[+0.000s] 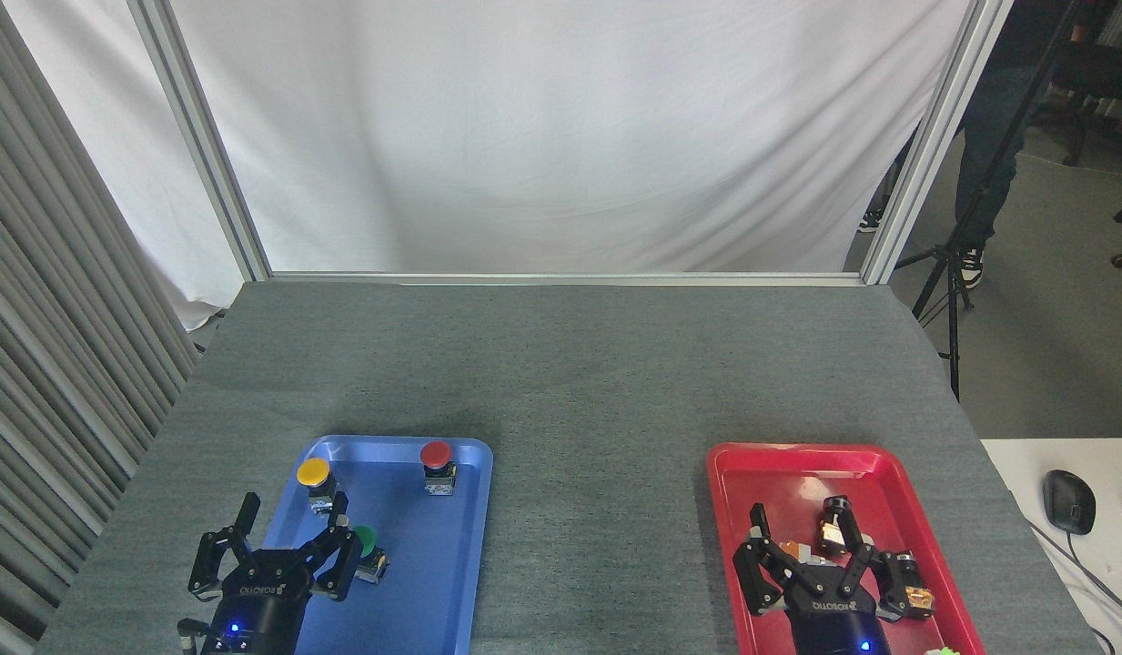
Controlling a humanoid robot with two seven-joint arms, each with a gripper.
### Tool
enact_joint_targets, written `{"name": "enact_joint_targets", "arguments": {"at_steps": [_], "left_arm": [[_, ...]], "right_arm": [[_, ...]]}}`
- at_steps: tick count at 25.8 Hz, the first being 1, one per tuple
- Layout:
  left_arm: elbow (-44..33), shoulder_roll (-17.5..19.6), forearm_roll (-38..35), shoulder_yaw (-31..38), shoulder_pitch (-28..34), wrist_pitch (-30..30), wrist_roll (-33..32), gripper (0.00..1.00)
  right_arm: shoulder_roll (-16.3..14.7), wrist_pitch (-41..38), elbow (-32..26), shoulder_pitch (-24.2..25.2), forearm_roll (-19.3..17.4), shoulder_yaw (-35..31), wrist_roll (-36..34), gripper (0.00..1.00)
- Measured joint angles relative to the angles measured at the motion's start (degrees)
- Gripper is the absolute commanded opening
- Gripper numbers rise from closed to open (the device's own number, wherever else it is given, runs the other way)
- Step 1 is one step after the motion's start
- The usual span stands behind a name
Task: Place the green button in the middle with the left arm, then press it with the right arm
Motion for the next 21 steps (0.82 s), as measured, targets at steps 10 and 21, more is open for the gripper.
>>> {"name": "enact_joint_targets", "arguments": {"at_steps": [10, 21], "left_arm": [[-0.98, 0.31, -0.17, -0.04, 0.79, -0.31, 0.63, 0.99], [-1.17, 0.54, -0.25, -0.02, 1.82, -0.97, 0.77, 0.99]], "right_arm": [[0.05, 0.02, 0.0, 0.09, -0.09, -0.2, 0.02, 1.0], [0.08, 0.02, 0.0, 0.02, -0.09, -0.2, 0.03, 1.0]]}}
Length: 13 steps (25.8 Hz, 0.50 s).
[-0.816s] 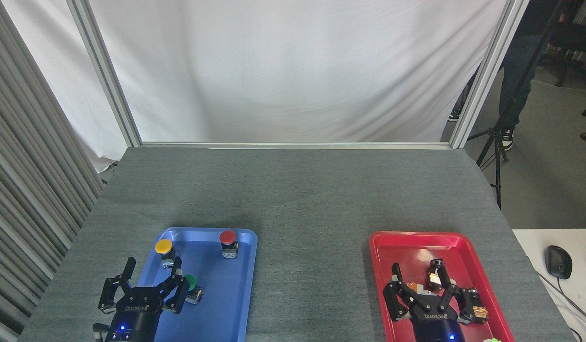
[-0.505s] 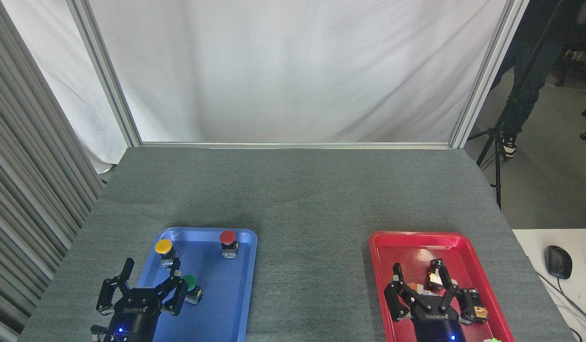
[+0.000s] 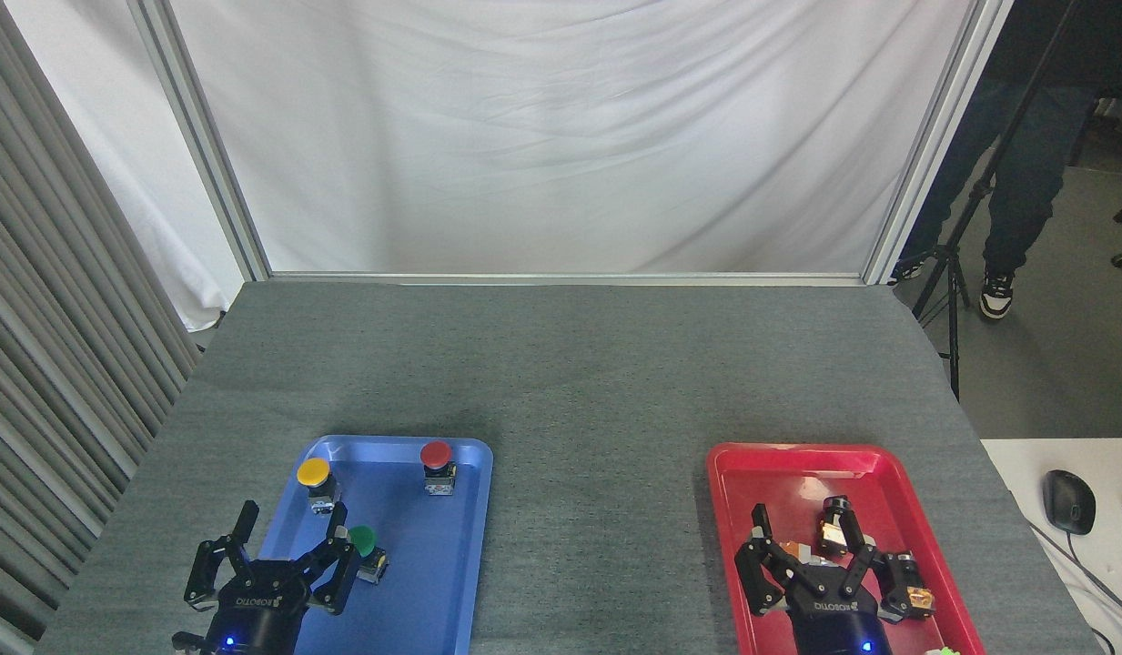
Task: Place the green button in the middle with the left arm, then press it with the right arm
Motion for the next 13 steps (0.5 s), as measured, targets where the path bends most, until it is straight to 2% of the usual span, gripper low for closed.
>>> {"name": "enact_joint_targets", "arguments": {"at_steps": [13], "left_arm": [[-4.8, 0.02, -0.01, 0.52, 3.54, -0.26, -0.26, 0.99]], "right_arm": [[-0.09, 0.0, -0.02, -0.19, 0.0, 0.0, 0.15, 1.0]]}}
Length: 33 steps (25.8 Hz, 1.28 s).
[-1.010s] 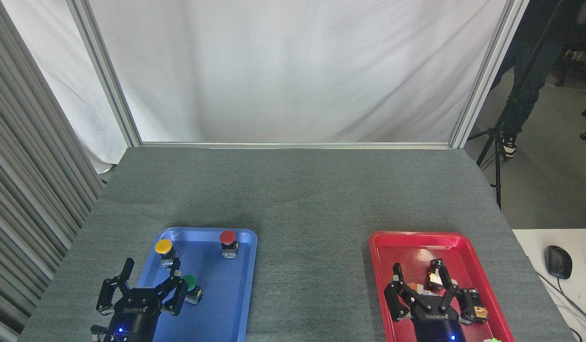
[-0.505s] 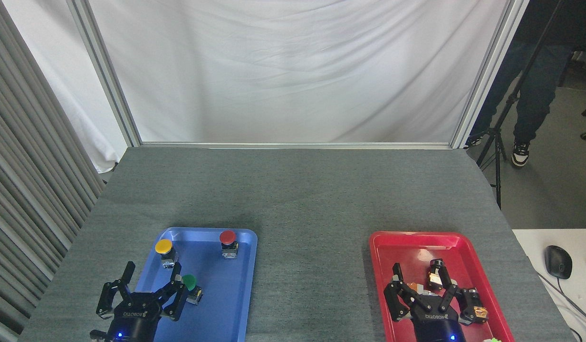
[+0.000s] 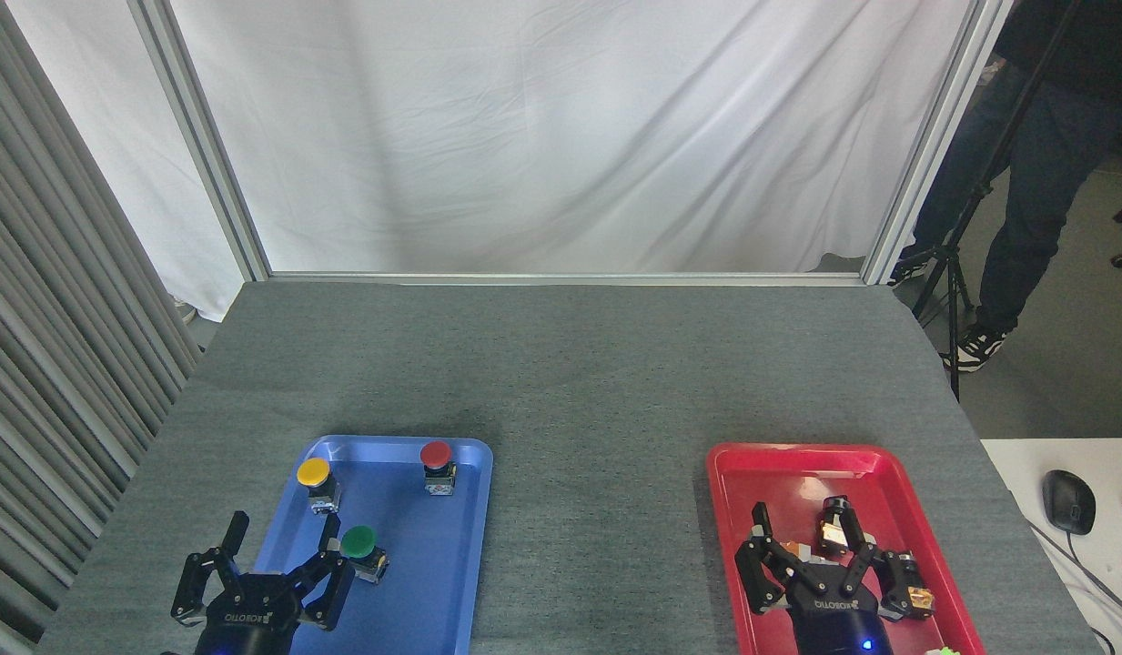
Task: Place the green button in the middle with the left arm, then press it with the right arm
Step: 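Reach the left hand down over the green button on the blue tray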
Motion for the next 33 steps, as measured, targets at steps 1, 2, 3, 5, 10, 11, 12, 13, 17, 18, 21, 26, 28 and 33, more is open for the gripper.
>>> {"name": "enact_joint_targets", "arguments": {"at_steps": [1, 2, 3, 5, 10, 11, 12, 13, 17, 18, 21, 26, 28, 33], "left_arm": [[-0.09, 0.0, 0.0, 0.01, 0.05, 0.0, 0.17, 0.99], [-0.16, 0.01, 0.01, 0.02, 0.13, 0.0, 0.25, 0.99], [-0.17, 0.05, 0.01, 0.02, 0.16, 0.02, 0.32, 0.99], [-0.18, 0.26, 0.01, -0.02, 0.23, 0.03, 0.43, 0.99], [-0.14, 1.04, 0.01, -0.08, 0.51, 0.06, 0.48, 0.99], [-0.16, 1.16, 0.01, -0.09, 0.56, 0.06, 0.48, 0.99], [-0.22, 1.3, 0.01, -0.1, 0.56, 0.01, 0.48, 0.99], [-0.27, 1.51, 0.01, -0.09, 0.56, -0.09, 0.48, 0.99], [-0.51, 2.43, 0.01, -0.01, 0.4, -0.62, 0.15, 0.99], [-0.51, 2.54, 0.01, -0.01, 0.3, -0.81, 0.07, 0.99], [-0.45, 2.69, 0.01, 0.01, 0.04, -0.86, -0.12, 0.99], [-0.3, 2.72, 0.01, 0.01, -0.19, -0.68, -0.33, 0.99], [-0.2, 2.73, 0.03, 0.01, -0.19, -0.61, -0.36, 0.99], [0.14, 2.75, 0.13, 0.01, -0.05, -0.51, -0.41, 0.99]], "right_arm": [[0.03, 0.0, -0.02, -0.04, 0.0, 0.0, 0.01, 1.0], [0.07, 0.0, -0.04, -0.08, 0.0, 0.0, 0.04, 1.0], [0.11, 0.0, -0.04, -0.1, 0.0, 0.0, 0.07, 1.0], [0.16, 0.0, -0.06, -0.14, 0.0, 0.0, 0.08, 1.0], [0.2, 0.0, -0.06, -0.18, 0.0, 0.0, 0.11, 1.0], [0.2, 0.0, -0.06, -0.18, 0.0, 0.0, 0.12, 1.0], [0.2, 0.0, -0.06, -0.18, 0.0, 0.0, 0.12, 1.0], [0.2, 0.0, -0.06, -0.17, 0.0, 0.0, 0.12, 1.0], [0.23, 0.0, -0.02, -0.09, 0.0, 0.05, 0.13, 1.0], [0.25, 0.0, -0.01, -0.08, 0.0, 0.06, 0.13, 1.0], [0.34, 0.0, 0.0, -0.07, 0.0, 0.1, 0.13, 1.0], [0.44, 0.0, 0.02, -0.17, 0.0, 0.19, 0.13, 1.0], [0.46, 0.0, 0.02, -0.22, 0.0, 0.2, 0.13, 1.0], [0.47, 0.0, 0.03, -0.22, 0.0, 0.22, 0.19, 1.0]]}}
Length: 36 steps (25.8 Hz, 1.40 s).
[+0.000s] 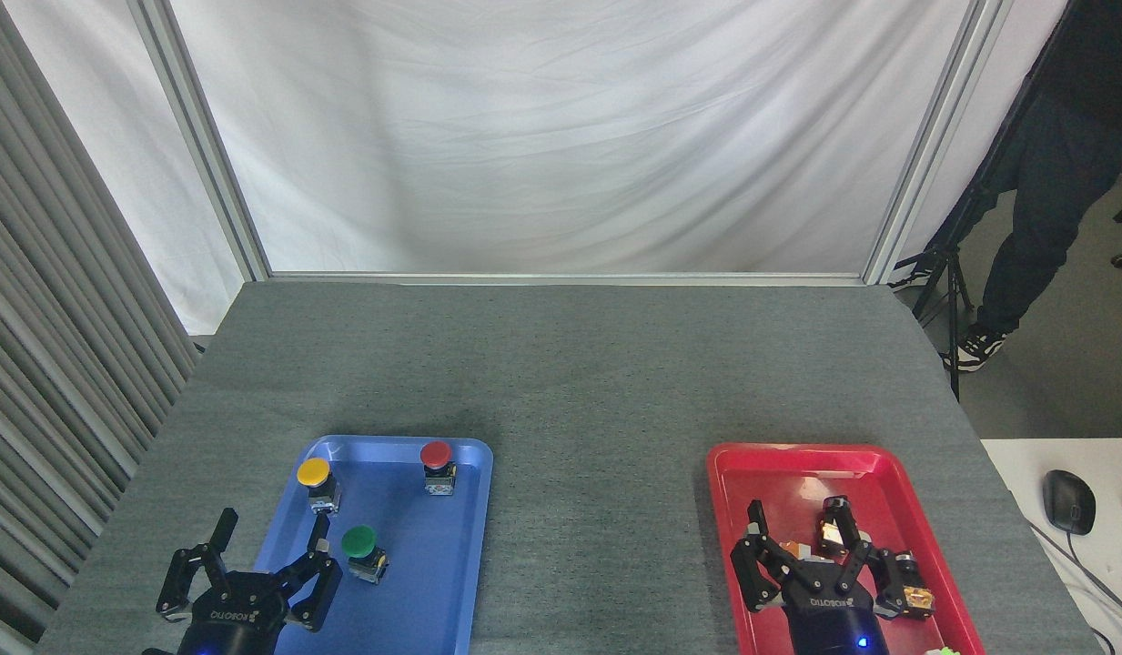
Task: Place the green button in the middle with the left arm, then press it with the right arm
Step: 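Reach the left hand down over the green button on the blue tray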
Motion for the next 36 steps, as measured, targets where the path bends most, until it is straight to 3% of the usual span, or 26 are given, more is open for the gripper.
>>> {"name": "enact_joint_targets", "arguments": {"at_steps": [14, 26, 36], "left_arm": [[1.0, 0.37, -0.09, 0.09, 0.25, 0.08, -0.05, 0.99], [7.69, -0.16, -0.12, -0.88, -0.28, -0.54, -1.48, 0.99], [14.43, -1.12, -0.22, -6.88, -4.47, 0.37, -2.4, 0.99]], "right_arm": [[0.07, 0.08, 0.0, -0.18, 0.0, 0.18, 0.01, 1.0], [0.0, 0.08, 0.0, -0.13, 0.0, 0.39, 0.05, 1.0], [0.0, -0.02, 0.0, -0.13, 0.0, 0.4, 0.2, 1.0]]}}
